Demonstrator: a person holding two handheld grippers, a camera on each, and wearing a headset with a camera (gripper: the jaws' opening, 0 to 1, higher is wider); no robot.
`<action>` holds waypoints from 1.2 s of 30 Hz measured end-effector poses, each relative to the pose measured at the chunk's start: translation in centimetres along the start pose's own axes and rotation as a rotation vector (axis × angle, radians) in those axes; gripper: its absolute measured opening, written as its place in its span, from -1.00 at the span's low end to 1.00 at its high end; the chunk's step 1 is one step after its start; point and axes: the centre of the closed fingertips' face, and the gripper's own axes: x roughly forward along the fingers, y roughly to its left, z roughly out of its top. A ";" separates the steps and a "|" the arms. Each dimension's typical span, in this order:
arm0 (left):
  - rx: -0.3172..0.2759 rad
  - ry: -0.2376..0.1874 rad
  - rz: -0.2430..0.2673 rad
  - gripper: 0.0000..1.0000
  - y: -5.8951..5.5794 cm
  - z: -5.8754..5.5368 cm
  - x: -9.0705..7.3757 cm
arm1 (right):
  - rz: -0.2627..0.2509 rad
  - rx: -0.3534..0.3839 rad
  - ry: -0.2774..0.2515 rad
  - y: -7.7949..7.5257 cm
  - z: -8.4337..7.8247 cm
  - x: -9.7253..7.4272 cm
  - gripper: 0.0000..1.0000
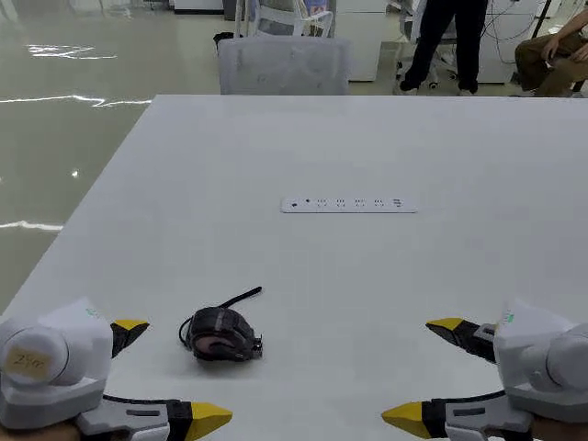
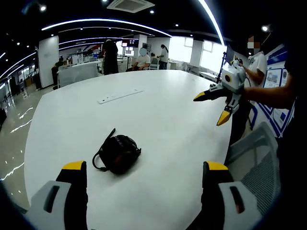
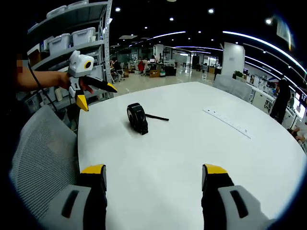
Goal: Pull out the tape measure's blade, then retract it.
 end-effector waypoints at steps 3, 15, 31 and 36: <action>0.004 0.003 -0.010 0.98 -0.1 -0.2 0.1 | 0.009 -0.001 -0.001 -0.1 -0.4 -0.2 0.76; 0.063 -0.027 -0.044 0.98 -0.6 0.3 -0.6 | -0.006 -0.002 -0.026 -0.6 -0.9 -1.1 1.00; 0.067 -0.032 -0.024 0.98 0.6 -0.6 -0.7 | -0.020 -0.015 -0.025 -1.0 -1.6 -1.8 1.00; 0.063 -0.037 -0.020 0.98 0.9 -0.7 -0.7 | -0.023 -0.011 -0.024 -0.9 -1.7 -2.1 1.00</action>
